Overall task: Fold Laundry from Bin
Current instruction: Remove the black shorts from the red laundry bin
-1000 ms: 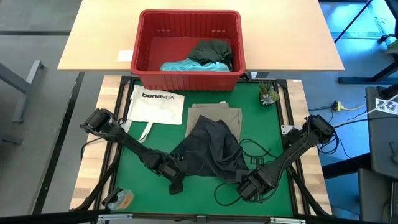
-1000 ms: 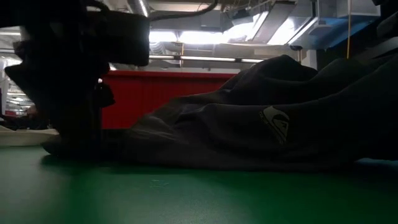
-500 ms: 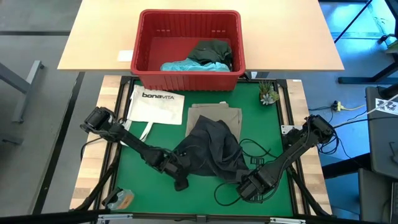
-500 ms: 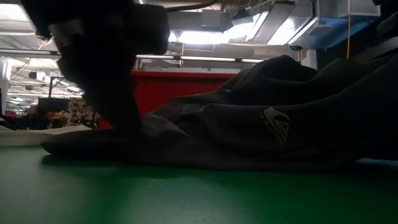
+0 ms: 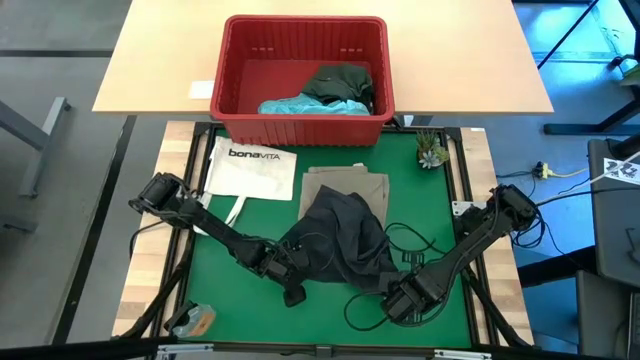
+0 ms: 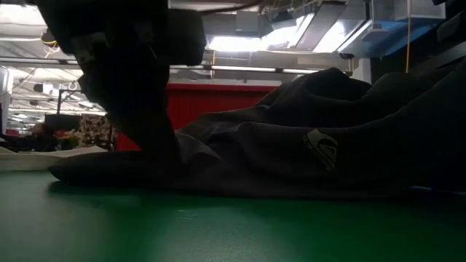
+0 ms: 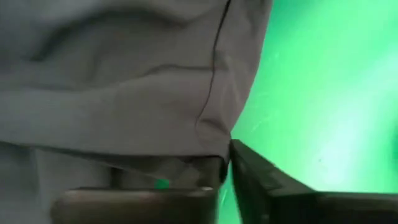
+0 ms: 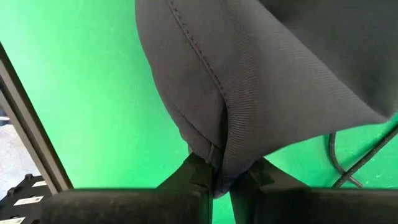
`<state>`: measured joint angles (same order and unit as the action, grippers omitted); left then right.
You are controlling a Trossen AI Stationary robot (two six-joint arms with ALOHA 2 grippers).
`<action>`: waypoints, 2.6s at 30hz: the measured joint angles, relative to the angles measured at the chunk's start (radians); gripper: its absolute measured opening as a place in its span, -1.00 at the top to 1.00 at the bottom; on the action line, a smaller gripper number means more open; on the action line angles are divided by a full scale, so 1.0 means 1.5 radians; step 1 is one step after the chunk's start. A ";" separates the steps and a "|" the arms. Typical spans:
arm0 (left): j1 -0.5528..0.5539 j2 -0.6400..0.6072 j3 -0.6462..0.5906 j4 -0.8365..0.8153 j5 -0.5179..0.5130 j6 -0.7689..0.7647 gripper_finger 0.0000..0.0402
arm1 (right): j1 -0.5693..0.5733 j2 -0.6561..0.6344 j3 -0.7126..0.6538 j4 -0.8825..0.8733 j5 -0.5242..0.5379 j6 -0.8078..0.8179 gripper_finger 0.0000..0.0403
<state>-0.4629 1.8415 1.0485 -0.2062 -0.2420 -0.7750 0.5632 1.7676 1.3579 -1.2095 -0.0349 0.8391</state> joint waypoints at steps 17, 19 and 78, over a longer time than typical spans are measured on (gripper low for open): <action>0.017 -0.245 0.000 -0.054 -0.086 0.078 1.00 | 0.000 -0.015 0.123 -0.245 0.080 -0.018 0.94; 0.025 -0.291 0.000 -0.054 -0.103 0.097 1.00 | 0.000 -0.028 0.145 -0.237 0.100 -0.042 0.93; 0.631 -0.564 0.283 0.065 0.018 0.571 1.00 | -0.643 -0.217 0.521 0.155 0.324 -0.750 0.92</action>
<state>0.4833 0.9951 1.4734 -0.1081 -0.2150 0.0811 -0.4015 1.4425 2.1395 -0.9764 0.4516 -0.2859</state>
